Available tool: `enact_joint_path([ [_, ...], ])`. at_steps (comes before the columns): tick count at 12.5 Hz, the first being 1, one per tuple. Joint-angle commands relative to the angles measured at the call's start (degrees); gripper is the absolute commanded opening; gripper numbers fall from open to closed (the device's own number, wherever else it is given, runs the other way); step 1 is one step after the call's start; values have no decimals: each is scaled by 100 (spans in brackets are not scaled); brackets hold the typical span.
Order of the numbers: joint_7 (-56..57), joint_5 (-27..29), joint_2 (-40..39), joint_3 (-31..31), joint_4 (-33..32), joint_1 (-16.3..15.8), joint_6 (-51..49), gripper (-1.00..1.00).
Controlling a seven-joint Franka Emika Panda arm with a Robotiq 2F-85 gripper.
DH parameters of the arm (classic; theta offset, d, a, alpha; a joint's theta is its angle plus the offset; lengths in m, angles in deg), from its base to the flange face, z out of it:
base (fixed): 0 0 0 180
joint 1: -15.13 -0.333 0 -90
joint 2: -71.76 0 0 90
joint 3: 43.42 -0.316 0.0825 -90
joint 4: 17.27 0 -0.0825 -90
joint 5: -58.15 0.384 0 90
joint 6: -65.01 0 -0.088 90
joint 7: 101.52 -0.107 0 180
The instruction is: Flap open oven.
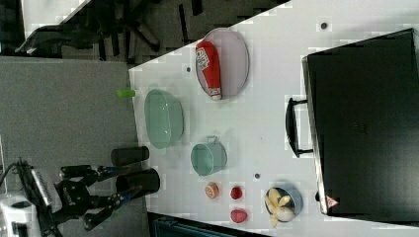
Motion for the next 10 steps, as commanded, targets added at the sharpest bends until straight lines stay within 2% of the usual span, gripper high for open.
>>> enact_joint_path([
  [1,-278,4,-374,-1,-190,-2,33,-32],
  [2,-273,2,-445,57,-207,-1,34,-56],
  [3,-263,-1,-530,131,-245,1,35,-65],
  [6,297,-2,-831,395,-345,10,132,-65],
  [10,1827,-101,-1294,815,-461,39,544,-65],
])
